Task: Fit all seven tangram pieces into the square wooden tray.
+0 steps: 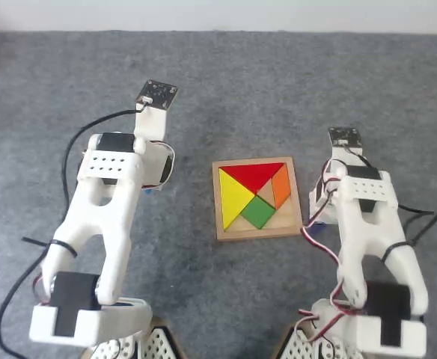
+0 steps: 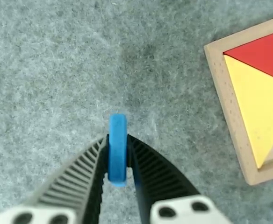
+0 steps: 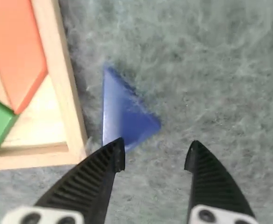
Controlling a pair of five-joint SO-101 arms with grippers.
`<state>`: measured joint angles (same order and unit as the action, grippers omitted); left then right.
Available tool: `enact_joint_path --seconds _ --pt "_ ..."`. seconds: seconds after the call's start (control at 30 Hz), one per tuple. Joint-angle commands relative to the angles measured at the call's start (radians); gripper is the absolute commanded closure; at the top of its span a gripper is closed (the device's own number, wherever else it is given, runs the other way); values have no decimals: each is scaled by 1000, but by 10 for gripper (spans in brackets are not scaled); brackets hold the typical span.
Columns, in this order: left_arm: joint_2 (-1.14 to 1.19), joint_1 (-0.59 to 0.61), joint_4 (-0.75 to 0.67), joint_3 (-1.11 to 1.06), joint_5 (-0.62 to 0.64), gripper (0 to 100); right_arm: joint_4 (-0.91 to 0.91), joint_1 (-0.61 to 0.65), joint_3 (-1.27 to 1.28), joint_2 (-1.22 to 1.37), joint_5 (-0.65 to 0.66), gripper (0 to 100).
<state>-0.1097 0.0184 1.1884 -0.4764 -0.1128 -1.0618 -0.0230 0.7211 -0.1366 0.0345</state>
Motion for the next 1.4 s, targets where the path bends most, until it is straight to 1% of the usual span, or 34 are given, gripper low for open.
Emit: enact_joint_path --seconds 0.0,0.27,0.5,0.77,0.8,0.93,1.03,1.17,1.3,1.37 --pt "-55 9 -18 2 -6 987 -5 51 -117 50 -34 771" --pt "-55 9 -18 2 -6 987 -7 61 -307 239 -34 771" --pt "-55 9 -18 2 -6 987 -7 59 -313 349 -26 772" --pt "-55 9 -18 2 -6 987 -5 62 -316 349 2 776" --pt "-55 9 -18 2 -6 987 -5 68 -316 349 2 795" --pt "-55 9 -18 2 -6 987 -7 117 -318 348 9 937" --pt "-55 9 -18 2 -6 987 -38 128 -316 326 8 990" --pt "-55 8 -18 2 -6 987 -71 122 -315 266 -3 991" --pt "-55 8 -18 1 -6 987 -102 122 -310 209 -52 991" --pt "-55 8 -18 -2 -6 987 -140 128 -310 180 -40 988"
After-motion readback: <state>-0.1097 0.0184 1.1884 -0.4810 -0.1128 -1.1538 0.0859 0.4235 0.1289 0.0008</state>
